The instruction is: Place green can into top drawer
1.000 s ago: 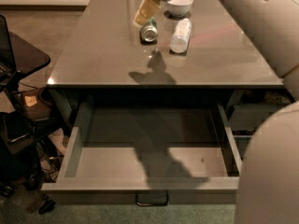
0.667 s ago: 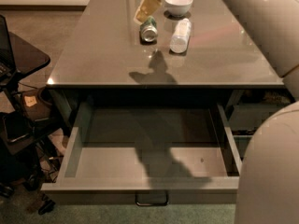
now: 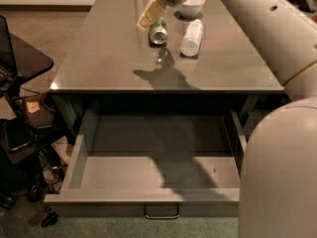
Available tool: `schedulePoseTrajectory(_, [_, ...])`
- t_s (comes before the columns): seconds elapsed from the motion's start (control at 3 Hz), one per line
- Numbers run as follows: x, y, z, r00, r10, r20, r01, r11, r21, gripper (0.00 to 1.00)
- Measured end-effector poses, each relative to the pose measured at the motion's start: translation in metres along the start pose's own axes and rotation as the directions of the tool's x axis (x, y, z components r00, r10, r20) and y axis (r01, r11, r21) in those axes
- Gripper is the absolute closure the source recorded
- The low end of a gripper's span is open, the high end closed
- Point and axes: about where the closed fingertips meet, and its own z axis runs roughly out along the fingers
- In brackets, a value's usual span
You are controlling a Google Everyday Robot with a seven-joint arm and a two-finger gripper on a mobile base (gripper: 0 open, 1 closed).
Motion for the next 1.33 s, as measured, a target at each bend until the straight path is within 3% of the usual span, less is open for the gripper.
schedulePoseTrajectory(0.33, [-0.005, -0.006, 0.028, 0.997, 0.045, 0.058, -0.044, 0.9990, -0.011, 0.00])
schedulePoseTrajectory(1.0, [0.001, -0.004, 0.035, 0.999, 0.041, 0.036, -0.041, 0.9991, -0.012, 0.00])
schedulePoseTrajectory(1.33, [0.031, -0.008, 0.054, 0.995, 0.102, -0.014, -0.102, 0.9947, -0.010, 0.00])
